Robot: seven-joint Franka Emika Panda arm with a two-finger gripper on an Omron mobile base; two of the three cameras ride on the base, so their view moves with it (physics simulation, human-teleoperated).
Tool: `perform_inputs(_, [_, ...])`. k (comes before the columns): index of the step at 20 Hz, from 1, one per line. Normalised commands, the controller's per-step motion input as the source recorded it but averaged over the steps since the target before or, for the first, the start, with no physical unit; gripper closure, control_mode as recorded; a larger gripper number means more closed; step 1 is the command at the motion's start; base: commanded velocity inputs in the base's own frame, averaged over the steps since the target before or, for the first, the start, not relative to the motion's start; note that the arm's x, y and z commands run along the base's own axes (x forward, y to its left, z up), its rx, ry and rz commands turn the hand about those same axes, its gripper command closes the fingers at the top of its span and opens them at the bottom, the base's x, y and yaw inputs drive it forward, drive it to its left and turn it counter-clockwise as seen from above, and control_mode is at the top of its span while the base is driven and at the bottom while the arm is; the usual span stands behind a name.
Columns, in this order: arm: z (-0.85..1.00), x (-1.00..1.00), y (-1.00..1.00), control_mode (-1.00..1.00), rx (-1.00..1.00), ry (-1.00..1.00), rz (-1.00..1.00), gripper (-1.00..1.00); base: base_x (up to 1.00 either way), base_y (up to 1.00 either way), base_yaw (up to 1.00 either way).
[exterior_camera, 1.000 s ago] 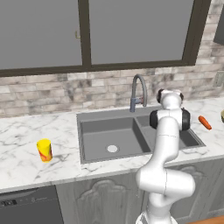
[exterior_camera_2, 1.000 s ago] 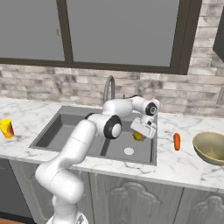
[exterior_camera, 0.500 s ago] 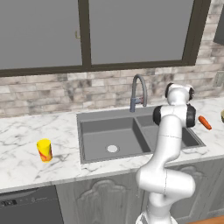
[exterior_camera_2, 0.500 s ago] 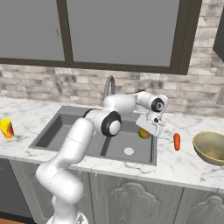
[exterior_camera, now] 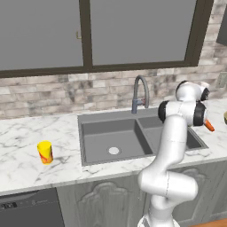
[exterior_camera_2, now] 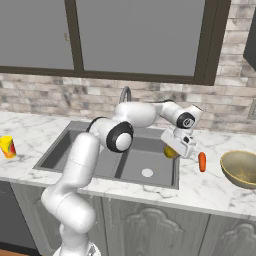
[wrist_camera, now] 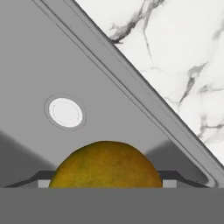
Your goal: Remove the carrot and orange from the sink. Then move the bowl and cup from the counter to the sink for washing.
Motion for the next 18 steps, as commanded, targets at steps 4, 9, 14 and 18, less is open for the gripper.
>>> perform_inputs(4, [0.21,-0.39,-0.13,-1.0,-0.08,-0.18,0.01,1.0,0.0,0.0,0.0])
perform_inputs(9, [0.11,-0.42,-0.13,-1.0,-0.13,-0.25,0.02,1.0,0.0,0.0,0.0])
perform_inputs(14, [0.04,-0.27,-0.23,-1.0,-0.15,-0.12,0.0,1.0,0.0,0.0,0.0])
perform_inputs(18, [0.0,-0.14,-0.22,-1.0,-0.17,-0.01,0.0,1.0,0.0,0.0,0.0])
